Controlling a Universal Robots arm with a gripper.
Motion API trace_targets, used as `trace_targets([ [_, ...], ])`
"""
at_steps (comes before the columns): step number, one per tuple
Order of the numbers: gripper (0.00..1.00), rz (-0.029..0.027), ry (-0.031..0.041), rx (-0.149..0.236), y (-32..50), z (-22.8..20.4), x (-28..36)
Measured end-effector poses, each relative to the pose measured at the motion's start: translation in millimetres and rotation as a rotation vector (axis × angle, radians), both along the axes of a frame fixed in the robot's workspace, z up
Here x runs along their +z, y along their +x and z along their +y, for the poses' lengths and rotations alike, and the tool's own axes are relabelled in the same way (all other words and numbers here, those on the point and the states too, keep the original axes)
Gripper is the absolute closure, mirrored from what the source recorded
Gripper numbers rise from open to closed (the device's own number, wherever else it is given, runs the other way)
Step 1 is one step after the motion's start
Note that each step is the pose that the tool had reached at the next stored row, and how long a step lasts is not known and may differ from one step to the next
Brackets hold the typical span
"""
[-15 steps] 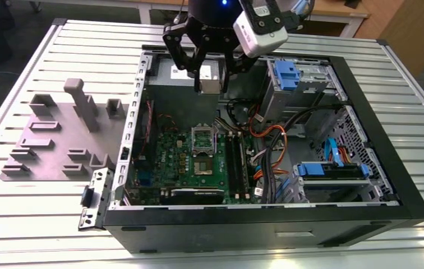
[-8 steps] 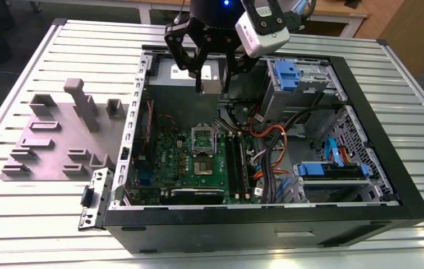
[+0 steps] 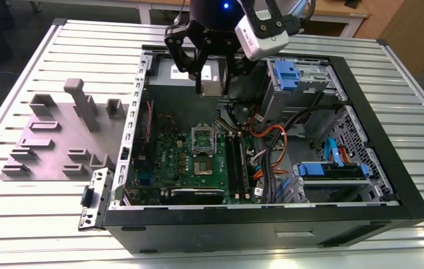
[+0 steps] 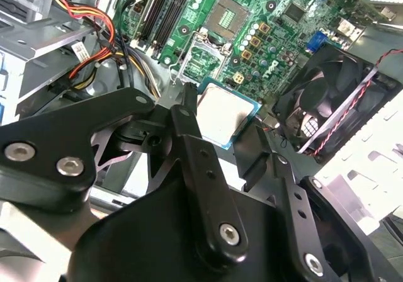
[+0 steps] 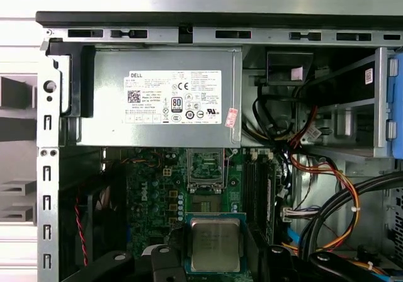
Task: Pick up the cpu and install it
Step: 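Place the cpu into insertion slot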
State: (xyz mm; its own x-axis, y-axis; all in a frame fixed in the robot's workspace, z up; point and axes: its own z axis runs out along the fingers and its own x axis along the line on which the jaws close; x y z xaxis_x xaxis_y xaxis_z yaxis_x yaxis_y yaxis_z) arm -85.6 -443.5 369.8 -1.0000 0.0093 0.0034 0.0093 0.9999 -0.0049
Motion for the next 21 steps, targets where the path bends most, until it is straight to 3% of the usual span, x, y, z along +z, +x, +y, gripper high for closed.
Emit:
trace_targets([
  [21, 0.53, -0.0002, 0.0002, 0.000, 0.0, -0.2, -5.6],
])
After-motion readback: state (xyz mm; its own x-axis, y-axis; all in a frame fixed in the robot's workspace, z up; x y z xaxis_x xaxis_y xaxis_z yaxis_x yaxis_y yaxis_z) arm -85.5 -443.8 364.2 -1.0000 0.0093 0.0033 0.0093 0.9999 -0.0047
